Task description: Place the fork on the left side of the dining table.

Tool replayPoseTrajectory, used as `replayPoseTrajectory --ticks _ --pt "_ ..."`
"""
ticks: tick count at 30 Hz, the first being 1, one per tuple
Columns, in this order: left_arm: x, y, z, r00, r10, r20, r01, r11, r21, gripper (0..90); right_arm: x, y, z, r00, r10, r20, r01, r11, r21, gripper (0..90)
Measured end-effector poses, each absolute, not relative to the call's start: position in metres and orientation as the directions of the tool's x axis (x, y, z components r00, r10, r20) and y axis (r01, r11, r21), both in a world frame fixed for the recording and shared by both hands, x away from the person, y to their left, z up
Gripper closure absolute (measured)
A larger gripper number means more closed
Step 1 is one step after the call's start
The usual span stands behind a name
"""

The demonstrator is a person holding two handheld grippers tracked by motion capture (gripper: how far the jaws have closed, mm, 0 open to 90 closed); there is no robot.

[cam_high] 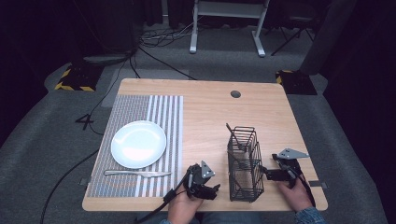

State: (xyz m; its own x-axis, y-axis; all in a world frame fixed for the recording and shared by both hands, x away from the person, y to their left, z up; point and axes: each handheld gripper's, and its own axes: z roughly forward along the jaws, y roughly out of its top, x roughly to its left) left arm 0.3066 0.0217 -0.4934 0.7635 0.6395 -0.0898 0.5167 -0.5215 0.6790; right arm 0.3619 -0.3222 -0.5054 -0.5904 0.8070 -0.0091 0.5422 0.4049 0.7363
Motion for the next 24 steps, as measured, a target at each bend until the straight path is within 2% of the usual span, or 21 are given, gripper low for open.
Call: replayPoseTrajectory --ticks 4,14,18,24 --pt "0.307 0.031 -0.477 0.773 0.623 -0.121 0.514 -0.502 0.695 23.8 0.362 -0.322 -0.505 -0.59 0.807 -0.009 0.542 0.404 0.737 17.4" --pt "0.315 0.053 -0.447 0.777 0.615 -0.133 0.506 -0.485 0.713 25.2 0.362 -0.322 -0.505 -0.59 0.808 -0.009 0.542 0.404 0.737 17.4" --pt "0.318 0.064 -0.428 0.803 0.577 -0.146 0.475 -0.473 0.742 23.8 0.362 -0.322 -0.505 -0.589 0.808 -0.009 0.543 0.404 0.737 17.4" --pt "0.325 0.073 -0.399 0.808 0.579 -0.112 0.428 -0.445 0.786 24.7 0.362 -0.322 -0.505 -0.587 0.81 -0.01 0.544 0.403 0.736 17.4"
